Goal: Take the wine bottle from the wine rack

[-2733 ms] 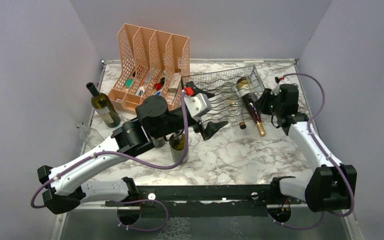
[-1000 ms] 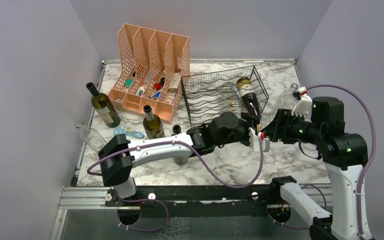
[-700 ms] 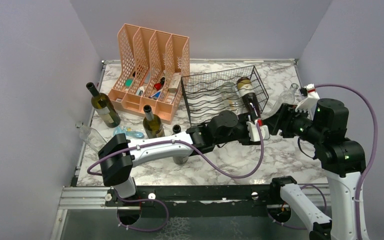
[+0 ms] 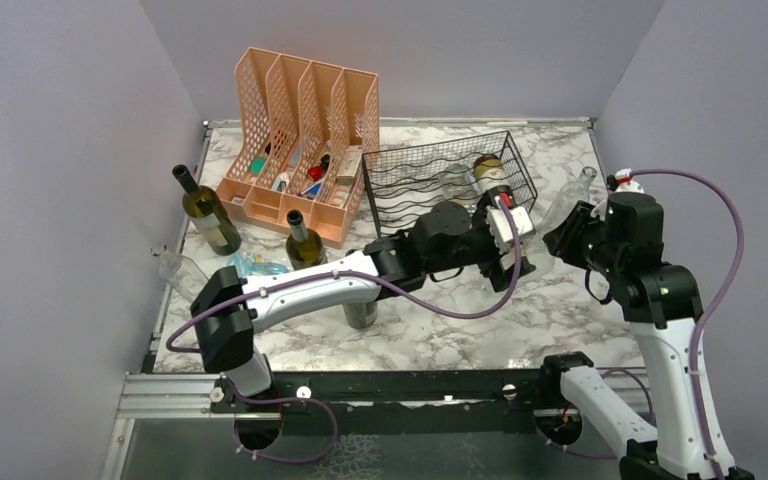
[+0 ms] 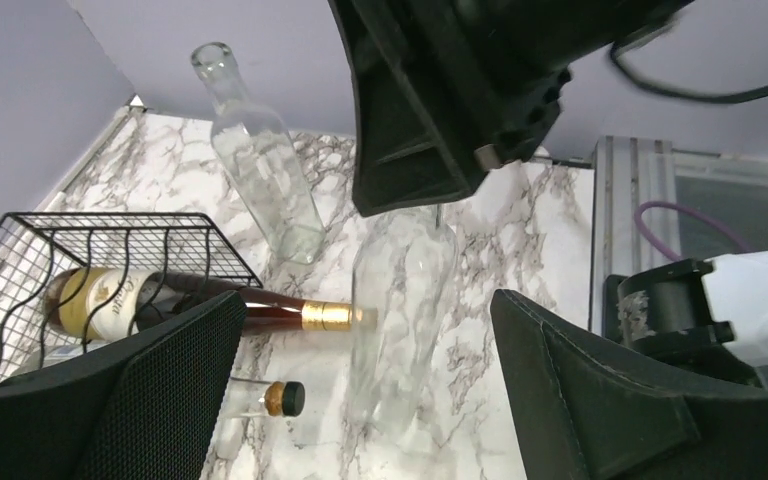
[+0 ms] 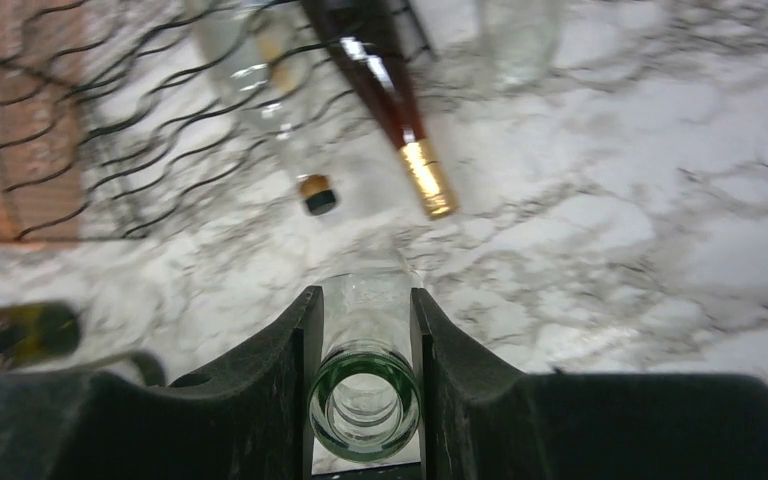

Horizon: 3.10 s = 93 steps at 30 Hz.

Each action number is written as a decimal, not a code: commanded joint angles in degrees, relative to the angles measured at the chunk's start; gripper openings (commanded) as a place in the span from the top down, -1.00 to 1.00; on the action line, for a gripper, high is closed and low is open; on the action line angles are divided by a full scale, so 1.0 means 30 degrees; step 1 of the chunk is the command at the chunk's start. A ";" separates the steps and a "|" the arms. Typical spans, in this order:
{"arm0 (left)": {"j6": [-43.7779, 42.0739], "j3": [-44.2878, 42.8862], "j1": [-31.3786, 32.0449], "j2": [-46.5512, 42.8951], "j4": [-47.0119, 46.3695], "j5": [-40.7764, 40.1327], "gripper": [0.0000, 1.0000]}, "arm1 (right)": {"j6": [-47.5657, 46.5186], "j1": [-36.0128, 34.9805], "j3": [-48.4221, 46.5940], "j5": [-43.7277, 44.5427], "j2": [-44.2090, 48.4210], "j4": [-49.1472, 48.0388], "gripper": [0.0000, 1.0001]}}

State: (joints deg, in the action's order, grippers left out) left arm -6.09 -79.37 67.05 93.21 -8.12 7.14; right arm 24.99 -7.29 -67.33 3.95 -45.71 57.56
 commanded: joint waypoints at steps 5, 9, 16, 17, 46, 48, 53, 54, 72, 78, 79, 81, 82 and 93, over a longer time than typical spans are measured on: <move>0.1091 -0.1052 -0.0257 -0.3836 0.3074 0.0905 -0.99 | 0.0977 0.0057 0.0331 0.8618 -0.1335 -0.0128 0.98; 0.0990 -0.1135 -0.0252 -0.5383 0.4348 0.0025 -0.99 | 0.0732 0.0065 0.0852 1.0125 -0.1613 -0.1029 0.98; 0.0316 -0.2067 -0.0346 -0.7713 0.6815 -0.2833 -0.99 | -0.0422 0.0086 0.1341 1.2440 -0.1598 -0.2825 0.98; 0.0225 -0.2212 -0.0361 -0.8022 0.7058 -0.3270 -0.99 | -0.0762 0.0071 0.1777 1.2416 -0.1344 -0.3541 0.98; 0.0798 -0.4728 -0.0376 -0.8754 0.9123 -0.5347 -0.99 | -0.1219 0.0088 0.2870 1.2498 -0.1199 -0.4619 -0.35; 0.0732 -0.4786 -0.0375 -0.8649 0.9189 -0.5431 -0.99 | -0.1332 0.0093 0.2107 1.2357 -0.1298 -0.4076 -0.54; -0.0475 -0.6387 -0.0554 -0.7930 1.0596 -0.7196 -0.99 | -0.3092 0.0095 -0.1340 0.8812 -0.0940 -0.3515 -0.86; -0.0804 -0.6747 -0.0662 -0.7874 1.0713 -0.7727 -0.99 | -0.3787 0.0094 -0.2077 0.7367 -0.0818 -0.3597 -0.90; -0.0683 -0.6467 -0.4216 -0.8957 0.9806 -0.7799 -0.99 | -0.1640 -0.0119 -0.1694 1.2089 -0.2202 -0.3486 -1.00; -0.0802 -0.6001 -0.4214 -0.9379 0.9957 -0.6594 -0.99 | -0.0150 -0.0010 0.0677 1.4438 -0.0809 -0.5123 -0.97; -0.0819 -0.5963 -0.4214 -0.9429 0.9981 -0.6337 -0.99 | 0.0382 0.0048 -0.0023 1.4596 -0.1215 -0.4502 -0.97; -0.0847 -0.5894 -0.4214 -0.9516 1.0097 -0.5666 -0.99 | 0.0313 0.0087 -0.1308 1.5066 -0.1811 -0.4205 -0.97; -0.0982 -0.5839 -0.4214 -0.9596 1.0134 -0.5317 -0.99 | -0.0194 0.0086 -0.1872 1.5165 -0.1875 -0.4456 -0.97; -0.1865 -0.4979 -0.4215 -0.9806 1.0006 -0.4021 -0.99 | -0.1962 0.7496 -1.2524 0.7765 -1.2208 -0.3478 -0.96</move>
State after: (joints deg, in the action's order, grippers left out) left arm -10.22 -96.05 54.43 63.75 22.76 -8.54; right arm 17.91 3.86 -95.74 42.33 -68.97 42.87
